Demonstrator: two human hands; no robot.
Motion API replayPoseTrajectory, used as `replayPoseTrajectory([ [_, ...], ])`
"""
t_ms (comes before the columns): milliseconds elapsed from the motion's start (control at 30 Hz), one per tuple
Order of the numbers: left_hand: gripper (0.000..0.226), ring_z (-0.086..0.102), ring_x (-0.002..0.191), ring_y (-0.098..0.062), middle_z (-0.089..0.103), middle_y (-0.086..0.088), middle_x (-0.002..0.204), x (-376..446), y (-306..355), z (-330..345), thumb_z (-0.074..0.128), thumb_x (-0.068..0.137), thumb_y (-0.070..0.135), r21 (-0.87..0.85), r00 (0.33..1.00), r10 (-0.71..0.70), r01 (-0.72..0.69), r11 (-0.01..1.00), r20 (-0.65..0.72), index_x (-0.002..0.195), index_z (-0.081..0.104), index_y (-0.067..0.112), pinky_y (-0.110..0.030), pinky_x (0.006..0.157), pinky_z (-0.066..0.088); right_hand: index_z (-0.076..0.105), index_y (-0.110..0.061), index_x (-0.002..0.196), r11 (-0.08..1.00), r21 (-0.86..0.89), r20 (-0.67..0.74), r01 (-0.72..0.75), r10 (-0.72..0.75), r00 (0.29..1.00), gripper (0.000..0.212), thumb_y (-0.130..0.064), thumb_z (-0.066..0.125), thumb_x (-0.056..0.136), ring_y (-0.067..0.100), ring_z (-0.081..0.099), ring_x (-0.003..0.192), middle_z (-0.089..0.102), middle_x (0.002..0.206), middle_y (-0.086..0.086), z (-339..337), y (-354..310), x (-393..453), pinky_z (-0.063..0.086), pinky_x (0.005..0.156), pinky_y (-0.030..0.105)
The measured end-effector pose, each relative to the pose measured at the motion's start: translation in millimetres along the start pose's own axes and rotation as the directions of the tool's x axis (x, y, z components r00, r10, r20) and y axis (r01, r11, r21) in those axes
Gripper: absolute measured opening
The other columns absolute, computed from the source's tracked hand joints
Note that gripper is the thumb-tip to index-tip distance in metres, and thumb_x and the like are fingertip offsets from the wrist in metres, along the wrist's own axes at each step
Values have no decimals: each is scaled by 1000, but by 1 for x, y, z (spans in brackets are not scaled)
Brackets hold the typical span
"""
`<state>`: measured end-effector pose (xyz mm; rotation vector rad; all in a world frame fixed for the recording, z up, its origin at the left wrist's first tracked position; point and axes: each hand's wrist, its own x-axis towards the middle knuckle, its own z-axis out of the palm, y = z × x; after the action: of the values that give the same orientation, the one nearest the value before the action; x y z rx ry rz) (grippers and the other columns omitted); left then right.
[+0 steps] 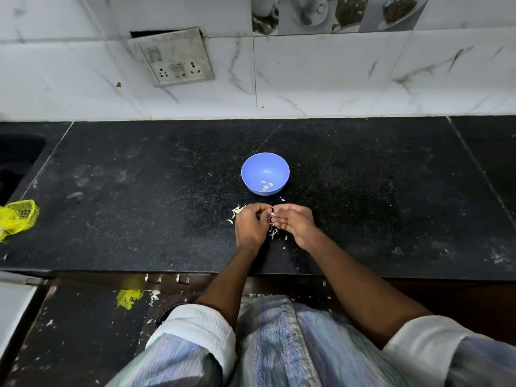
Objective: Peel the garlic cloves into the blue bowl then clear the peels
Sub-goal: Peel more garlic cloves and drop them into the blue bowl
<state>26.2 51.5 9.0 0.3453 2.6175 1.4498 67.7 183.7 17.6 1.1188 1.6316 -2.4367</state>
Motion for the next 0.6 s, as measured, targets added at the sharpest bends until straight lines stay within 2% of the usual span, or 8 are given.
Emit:
replayPoseTrajectory([
  [100,18,72,79,-2,77,14,88,11,-1,-7,73,92,8,-51,999,17,-15,999,29,96,80,24,-35,79,62,70,7,109,998,61,10,10,-11,1000,21,9,71,88,26,75,87,76,97,21,7,-5,0,62,81,29],
  [233,18,73,77,0,78,16,87,21,-2,-15,77,91,9,-110,998,50,-45,993,48,98,81,24,-31,77,63,70,7,105,980,196,-61,19,-7,998,17,13,68,88,20,76,85,76,92,17,19,-2,-1,61,75,24],
  [333,19,73,75,0,78,16,86,22,-6,-19,81,88,10,-137,997,51,-42,990,61,99,82,25,-26,74,61,71,8,106,976,216,-79,30,-13,997,19,13,66,89,17,76,85,77,91,13,24,7,-3,60,75,22],
  [467,14,74,74,-5,80,8,85,25,-9,-21,83,86,9,-263,995,-23,46,964,93,98,83,17,-23,73,60,73,-1,97,990,118,-107,75,-62,992,14,10,66,92,16,71,77,75,87,11,28,13,-3,59,76,23],
  [600,5,71,71,-8,80,5,79,30,-14,-15,79,89,19,-322,971,-213,237,916,109,90,84,18,-34,76,61,74,-6,103,988,-39,-146,148,-152,977,13,0,66,96,10,68,72,75,86,10,28,7,1,55,67,20],
])
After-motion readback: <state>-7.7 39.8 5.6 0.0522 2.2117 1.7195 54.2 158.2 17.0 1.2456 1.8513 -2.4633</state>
